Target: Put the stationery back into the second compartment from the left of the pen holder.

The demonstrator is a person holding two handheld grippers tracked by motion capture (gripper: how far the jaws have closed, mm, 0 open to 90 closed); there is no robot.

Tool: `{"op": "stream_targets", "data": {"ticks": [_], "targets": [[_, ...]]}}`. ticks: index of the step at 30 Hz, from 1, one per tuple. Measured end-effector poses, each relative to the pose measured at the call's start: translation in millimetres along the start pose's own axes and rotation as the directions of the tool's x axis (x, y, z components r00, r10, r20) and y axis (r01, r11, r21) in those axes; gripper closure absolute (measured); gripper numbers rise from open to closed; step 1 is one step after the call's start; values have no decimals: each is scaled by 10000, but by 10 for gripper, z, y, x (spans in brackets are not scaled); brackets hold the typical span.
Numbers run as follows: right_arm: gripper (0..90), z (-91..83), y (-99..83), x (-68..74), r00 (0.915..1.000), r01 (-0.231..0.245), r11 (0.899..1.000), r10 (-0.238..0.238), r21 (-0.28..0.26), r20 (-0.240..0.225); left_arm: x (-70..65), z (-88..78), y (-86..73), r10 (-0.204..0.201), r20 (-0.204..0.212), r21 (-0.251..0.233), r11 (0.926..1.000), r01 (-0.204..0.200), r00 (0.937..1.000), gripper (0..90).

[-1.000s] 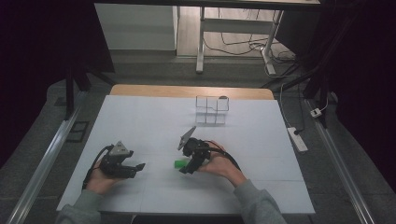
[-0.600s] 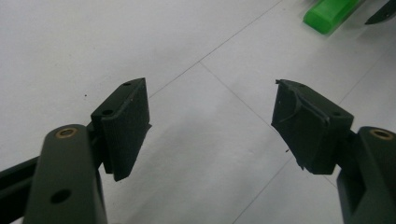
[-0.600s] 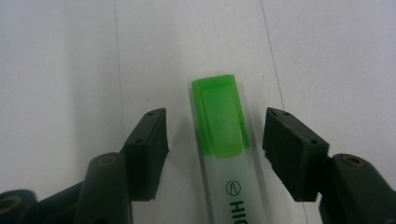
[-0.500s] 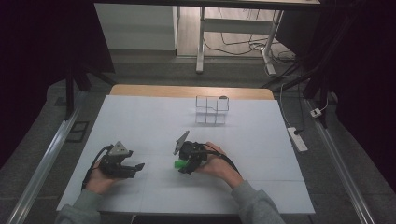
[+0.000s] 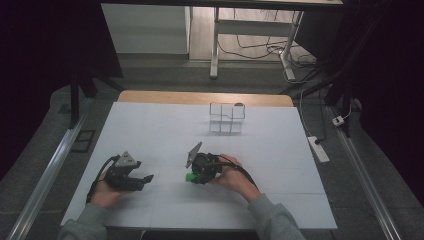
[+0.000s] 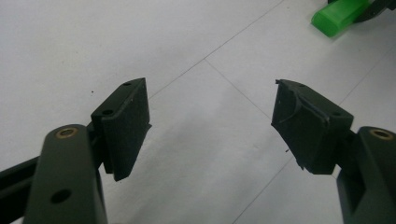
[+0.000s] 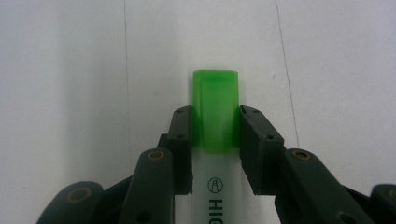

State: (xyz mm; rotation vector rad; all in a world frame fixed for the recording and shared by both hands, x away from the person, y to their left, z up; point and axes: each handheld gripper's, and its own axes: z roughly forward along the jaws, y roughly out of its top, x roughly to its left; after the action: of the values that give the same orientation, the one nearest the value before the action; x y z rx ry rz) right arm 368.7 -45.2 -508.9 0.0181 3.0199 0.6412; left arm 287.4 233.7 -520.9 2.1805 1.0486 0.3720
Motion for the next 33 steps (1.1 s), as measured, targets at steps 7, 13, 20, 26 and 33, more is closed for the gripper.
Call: {"op": "stream_targets", "data": {"ticks": [7, 13, 20, 26, 33], "targets": [[668, -80, -40, -30, 9992, -340, 9992, 335, -209, -211, -4, 1, 3, 13, 18, 15, 10000, -13, 10000, 273], [668, -248, -89, -69, 9981, -605, 9937, 613, -943, 64, -7, 7, 5, 89, 12, 36, 10000, -89, 10000, 272], [668, -483, -166, -128, 9928, -1032, 9773, 1127, -1852, 412, -10, 4, 5, 103, -21, -6, 9999, -103, 9999, 273], [668, -649, -226, -167, 9869, -1236, 9602, 1453, -2506, 700, -10, 2, 5, 110, -15, -27, 9999, -110, 9999, 273], [667, -802, -282, -196, 9775, -1465, 9425, 1845, -3003, 1020, -7, -1, 4, 107, -13, -44, 9999, -107, 9999, 273]]}}
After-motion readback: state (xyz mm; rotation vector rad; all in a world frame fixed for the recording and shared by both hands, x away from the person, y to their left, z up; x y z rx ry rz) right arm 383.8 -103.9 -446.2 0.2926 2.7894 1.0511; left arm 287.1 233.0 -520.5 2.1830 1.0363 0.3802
